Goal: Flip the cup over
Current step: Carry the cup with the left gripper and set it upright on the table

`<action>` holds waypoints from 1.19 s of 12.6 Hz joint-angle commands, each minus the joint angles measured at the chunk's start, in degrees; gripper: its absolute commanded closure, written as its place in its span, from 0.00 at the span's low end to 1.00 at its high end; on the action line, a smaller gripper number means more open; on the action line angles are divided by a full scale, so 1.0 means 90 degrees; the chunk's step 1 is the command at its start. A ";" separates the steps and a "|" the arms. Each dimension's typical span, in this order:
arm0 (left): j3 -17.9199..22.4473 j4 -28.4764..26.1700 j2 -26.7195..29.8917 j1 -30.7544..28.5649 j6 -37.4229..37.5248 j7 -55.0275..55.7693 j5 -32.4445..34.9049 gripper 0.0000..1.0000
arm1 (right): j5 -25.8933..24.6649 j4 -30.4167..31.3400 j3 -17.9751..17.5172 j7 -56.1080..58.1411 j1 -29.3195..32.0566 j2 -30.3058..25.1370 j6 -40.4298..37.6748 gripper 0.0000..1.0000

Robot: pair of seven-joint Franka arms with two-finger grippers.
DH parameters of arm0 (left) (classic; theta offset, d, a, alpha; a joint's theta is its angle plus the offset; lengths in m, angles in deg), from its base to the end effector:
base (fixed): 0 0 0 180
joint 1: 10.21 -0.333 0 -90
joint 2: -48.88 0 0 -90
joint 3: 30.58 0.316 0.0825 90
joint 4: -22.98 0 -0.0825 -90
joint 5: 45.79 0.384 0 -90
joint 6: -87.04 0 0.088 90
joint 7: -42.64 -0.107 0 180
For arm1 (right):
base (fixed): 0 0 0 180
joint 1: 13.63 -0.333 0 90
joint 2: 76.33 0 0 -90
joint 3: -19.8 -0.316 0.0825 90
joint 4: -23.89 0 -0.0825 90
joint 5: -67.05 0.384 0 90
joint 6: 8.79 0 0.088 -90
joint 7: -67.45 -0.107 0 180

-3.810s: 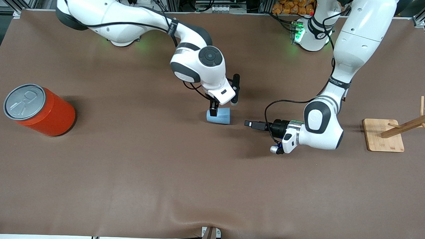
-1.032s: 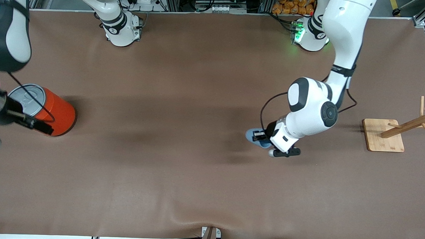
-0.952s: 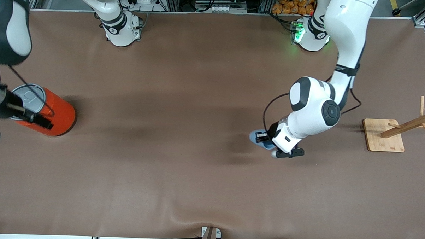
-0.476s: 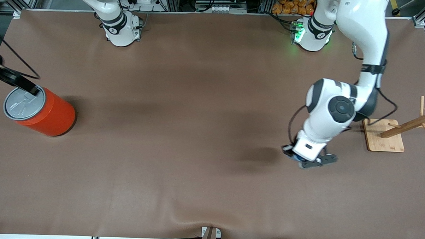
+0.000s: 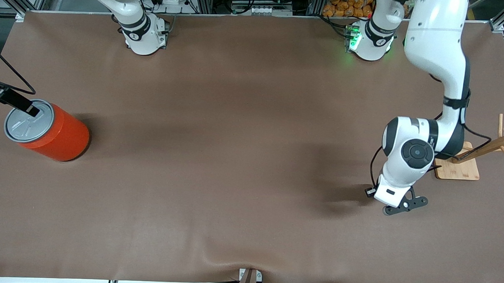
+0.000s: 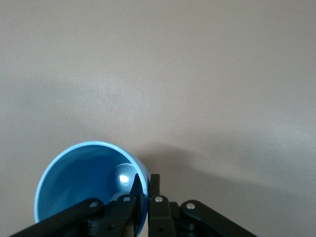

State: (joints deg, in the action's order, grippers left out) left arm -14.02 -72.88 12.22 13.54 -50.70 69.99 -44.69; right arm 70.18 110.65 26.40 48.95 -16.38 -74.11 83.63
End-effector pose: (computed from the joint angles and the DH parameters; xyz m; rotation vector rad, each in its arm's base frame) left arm 0.6839 -0.1109 0.2551 -2.9645 -0.4086 -0.2457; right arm 0.5705 -0.0314 0.6336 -3.0245 0.5982 -0.0823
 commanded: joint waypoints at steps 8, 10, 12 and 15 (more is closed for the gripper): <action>-0.0013 0.0162 0.0887 -0.0208 0.0564 0.0066 0.0259 0.00 | -0.0240 -0.0675 0.0058 0.1633 -0.0095 0.0066 -0.0600 0.00; -0.0023 0.0182 0.1560 -0.0257 0.1296 -0.0361 0.0259 0.00 | -0.0240 -0.0665 0.0058 0.1890 -0.0095 0.0056 -0.0853 0.00; -0.0023 0.0133 0.2283 -0.0286 0.2339 -0.1092 0.0259 0.00 | -0.0240 -0.0665 0.0038 0.1890 -0.0114 0.0037 -0.0894 0.00; -0.0023 -0.0129 0.3338 -0.0413 0.3086 -0.1875 0.0269 0.00 | -0.0240 -0.0685 0.0058 0.1890 -0.0085 0.0027 -0.0991 0.00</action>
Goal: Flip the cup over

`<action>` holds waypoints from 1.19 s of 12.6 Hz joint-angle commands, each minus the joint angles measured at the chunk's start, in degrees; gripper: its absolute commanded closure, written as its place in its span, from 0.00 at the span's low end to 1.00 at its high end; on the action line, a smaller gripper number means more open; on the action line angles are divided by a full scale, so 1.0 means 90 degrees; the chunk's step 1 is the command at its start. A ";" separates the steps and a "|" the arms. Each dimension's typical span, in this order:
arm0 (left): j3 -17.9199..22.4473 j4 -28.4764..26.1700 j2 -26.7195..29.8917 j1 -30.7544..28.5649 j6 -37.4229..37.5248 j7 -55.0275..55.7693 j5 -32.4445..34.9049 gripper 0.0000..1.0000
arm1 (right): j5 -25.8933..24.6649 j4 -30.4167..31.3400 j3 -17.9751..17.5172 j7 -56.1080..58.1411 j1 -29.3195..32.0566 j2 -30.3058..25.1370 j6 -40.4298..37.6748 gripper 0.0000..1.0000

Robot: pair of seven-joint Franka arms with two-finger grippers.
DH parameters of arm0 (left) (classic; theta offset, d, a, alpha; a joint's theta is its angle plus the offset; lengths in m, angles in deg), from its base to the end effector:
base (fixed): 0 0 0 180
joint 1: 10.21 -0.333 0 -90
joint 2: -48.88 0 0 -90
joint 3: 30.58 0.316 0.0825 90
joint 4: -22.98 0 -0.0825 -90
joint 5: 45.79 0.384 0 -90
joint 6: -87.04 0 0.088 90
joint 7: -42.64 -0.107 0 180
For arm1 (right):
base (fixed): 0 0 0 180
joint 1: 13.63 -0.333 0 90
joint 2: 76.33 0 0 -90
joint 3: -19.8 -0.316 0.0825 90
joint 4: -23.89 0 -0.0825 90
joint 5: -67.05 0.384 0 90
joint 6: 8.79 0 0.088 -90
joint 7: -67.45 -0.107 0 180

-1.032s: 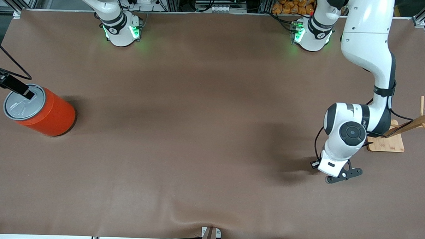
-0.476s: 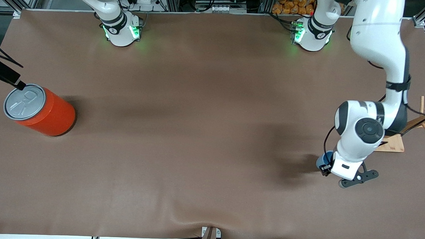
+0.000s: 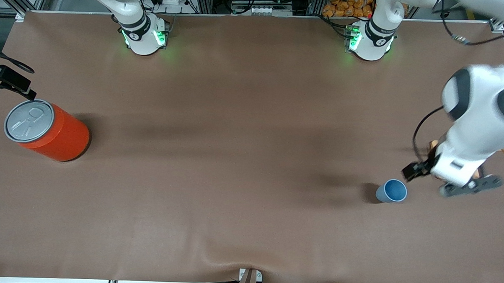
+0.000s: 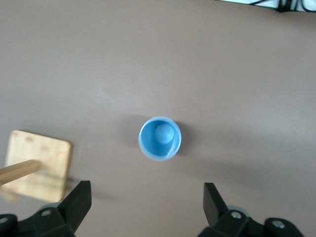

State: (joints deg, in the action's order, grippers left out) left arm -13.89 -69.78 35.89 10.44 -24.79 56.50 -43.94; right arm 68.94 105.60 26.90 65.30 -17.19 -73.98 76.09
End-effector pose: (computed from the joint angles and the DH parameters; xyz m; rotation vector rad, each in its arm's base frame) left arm 0.6381 -0.0578 0.5062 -3.0508 -0.2319 -0.1971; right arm 0.5575 -0.0290 0.6616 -3.1103 0.1494 -0.0233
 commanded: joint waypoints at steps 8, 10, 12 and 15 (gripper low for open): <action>-0.1744 0.0040 0.1835 -0.1689 0.2277 -0.2185 0.0165 0.00 | -0.0122 -0.0191 0.0032 0.0092 0.0064 0.0022 -0.0661 0.00; -0.2067 0.0421 0.1786 -0.1767 0.2687 -0.2117 0.0108 0.00 | -0.0113 -0.0191 0.0032 0.0083 0.0035 0.0022 -0.0593 0.00; -0.2127 0.0657 0.1688 -0.1758 0.2854 -0.1728 0.0078 0.00 | -0.0103 -0.0191 0.0041 0.0092 0.0044 0.0012 -0.0495 0.00; -0.2137 0.0697 0.1668 -0.1748 0.3118 -0.1316 0.0068 0.00 | -0.0113 -0.0191 0.0032 0.0092 0.0025 0.0012 -0.0485 0.00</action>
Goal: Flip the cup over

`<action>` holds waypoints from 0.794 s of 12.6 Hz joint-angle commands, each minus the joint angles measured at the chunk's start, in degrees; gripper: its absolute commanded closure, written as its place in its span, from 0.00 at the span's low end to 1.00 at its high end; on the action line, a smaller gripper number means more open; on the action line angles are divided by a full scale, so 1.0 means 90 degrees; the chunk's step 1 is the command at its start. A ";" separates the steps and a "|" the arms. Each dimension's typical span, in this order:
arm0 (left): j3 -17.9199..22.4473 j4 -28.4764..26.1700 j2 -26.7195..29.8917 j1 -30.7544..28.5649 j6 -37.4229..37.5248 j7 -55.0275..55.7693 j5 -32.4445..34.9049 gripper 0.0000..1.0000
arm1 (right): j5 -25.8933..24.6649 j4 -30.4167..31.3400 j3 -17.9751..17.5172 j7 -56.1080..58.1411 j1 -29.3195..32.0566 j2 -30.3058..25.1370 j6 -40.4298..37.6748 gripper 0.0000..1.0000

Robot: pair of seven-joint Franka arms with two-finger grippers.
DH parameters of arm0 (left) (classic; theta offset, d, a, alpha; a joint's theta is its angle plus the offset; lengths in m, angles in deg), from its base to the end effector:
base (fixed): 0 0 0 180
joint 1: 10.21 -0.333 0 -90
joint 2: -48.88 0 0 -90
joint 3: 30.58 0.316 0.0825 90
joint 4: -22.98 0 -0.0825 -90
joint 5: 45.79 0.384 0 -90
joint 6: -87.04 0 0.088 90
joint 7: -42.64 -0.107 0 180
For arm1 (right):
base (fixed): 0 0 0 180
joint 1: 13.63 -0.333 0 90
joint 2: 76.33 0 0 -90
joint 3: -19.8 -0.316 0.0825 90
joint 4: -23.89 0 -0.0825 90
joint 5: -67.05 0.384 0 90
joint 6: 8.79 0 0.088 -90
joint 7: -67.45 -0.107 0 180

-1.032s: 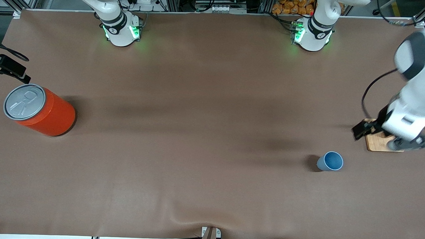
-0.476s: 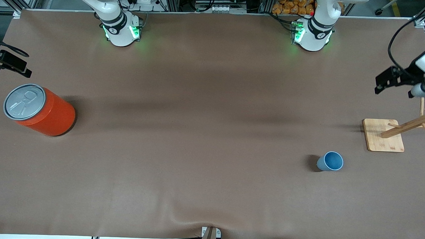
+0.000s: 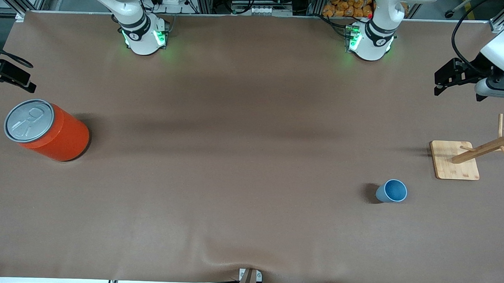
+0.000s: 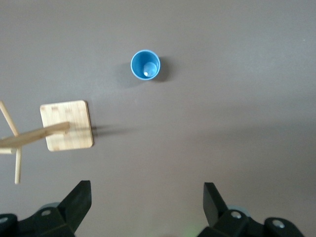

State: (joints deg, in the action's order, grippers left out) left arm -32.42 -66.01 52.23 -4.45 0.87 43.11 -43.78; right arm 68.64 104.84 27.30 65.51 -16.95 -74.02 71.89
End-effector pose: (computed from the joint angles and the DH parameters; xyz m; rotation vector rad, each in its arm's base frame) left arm 0.5253 -0.0667 0.6586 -3.0996 0.1891 -0.0183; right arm 0.5487 -0.0350 0.6618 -3.1136 0.1604 0.0690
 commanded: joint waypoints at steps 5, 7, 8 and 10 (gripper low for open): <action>-0.0069 0.0278 -0.0148 -0.0084 0.0404 0.0365 -0.0193 0.00 | -0.0041 -0.0108 -0.0013 0.0069 0.0027 0.0017 -0.0019 0.00; -0.0079 0.0278 -0.0157 -0.0055 0.0405 0.0630 -0.0203 0.00 | -0.0031 -0.0108 -0.0003 0.0069 0.0037 0.0027 -0.0010 0.00; -0.0079 0.0249 -0.0177 -0.0074 0.0414 0.0621 -0.0203 0.00 | -0.0031 -0.0108 -0.0003 0.0069 0.0027 0.0027 0.0010 0.00; -0.0079 0.0249 -0.0187 -0.0123 0.0492 0.0553 -0.0184 0.00 | -0.0021 -0.0108 -0.0013 0.0069 0.0008 0.0027 0.0010 0.00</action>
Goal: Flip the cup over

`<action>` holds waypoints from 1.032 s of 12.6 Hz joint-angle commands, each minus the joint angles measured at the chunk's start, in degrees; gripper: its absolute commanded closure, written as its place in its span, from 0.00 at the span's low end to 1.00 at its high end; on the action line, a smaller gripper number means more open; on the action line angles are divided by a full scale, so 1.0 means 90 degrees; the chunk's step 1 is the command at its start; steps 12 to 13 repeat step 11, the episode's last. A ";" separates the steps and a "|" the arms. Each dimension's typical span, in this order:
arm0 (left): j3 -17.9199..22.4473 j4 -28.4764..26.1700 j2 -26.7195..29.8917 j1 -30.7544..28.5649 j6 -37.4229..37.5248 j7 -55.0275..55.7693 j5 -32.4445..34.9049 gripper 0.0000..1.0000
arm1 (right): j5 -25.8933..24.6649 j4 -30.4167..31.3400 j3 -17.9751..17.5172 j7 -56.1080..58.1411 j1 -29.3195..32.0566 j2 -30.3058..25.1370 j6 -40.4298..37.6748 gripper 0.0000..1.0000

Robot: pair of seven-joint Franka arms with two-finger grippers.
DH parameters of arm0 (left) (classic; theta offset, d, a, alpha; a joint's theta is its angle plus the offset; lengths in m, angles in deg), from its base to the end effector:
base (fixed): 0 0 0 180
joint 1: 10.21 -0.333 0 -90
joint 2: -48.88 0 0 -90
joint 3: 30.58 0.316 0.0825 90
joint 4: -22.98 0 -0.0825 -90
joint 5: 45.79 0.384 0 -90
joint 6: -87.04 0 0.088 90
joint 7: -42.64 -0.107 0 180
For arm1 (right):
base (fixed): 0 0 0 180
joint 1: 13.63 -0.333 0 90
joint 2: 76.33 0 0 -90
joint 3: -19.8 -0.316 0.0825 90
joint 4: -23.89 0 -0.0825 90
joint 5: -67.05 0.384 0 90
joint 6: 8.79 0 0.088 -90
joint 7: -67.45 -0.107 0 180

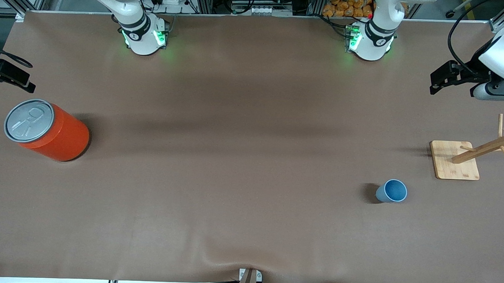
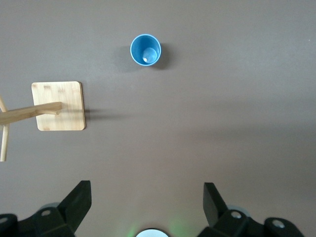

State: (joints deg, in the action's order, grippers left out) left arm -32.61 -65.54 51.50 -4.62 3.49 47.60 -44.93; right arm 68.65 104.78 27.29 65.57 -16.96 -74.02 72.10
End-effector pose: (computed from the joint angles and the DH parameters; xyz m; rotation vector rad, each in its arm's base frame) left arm 0.5241 -0.0689 0.6517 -3.1192 0.0702 0.0608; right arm 0.5491 -0.0348 0.6626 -3.1138 0.1582 0.0616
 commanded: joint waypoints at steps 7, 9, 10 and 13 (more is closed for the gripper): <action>-0.0009 0.0167 -0.0096 -0.0075 0.0377 -0.0278 -0.0027 0.00 | -0.0011 -0.0101 0.0018 0.0053 -0.0059 0.0027 -0.0013 0.00; 0.0001 0.0167 -0.0096 -0.0075 0.0397 -0.0278 -0.0018 0.00 | 0.0027 -0.0101 0.0037 0.0053 -0.0021 0.0017 -0.0013 0.00; 0.0001 0.0167 -0.0096 -0.0065 0.0397 -0.0278 -0.0008 0.00 | 0.0018 -0.0101 0.0037 0.0053 -0.0011 0.0017 -0.0022 0.00; 0.0001 0.0177 -0.0096 -0.0055 0.0397 -0.0268 -0.0008 0.00 | 0.0027 -0.0101 0.0047 0.0053 -0.0001 0.0017 -0.0023 0.00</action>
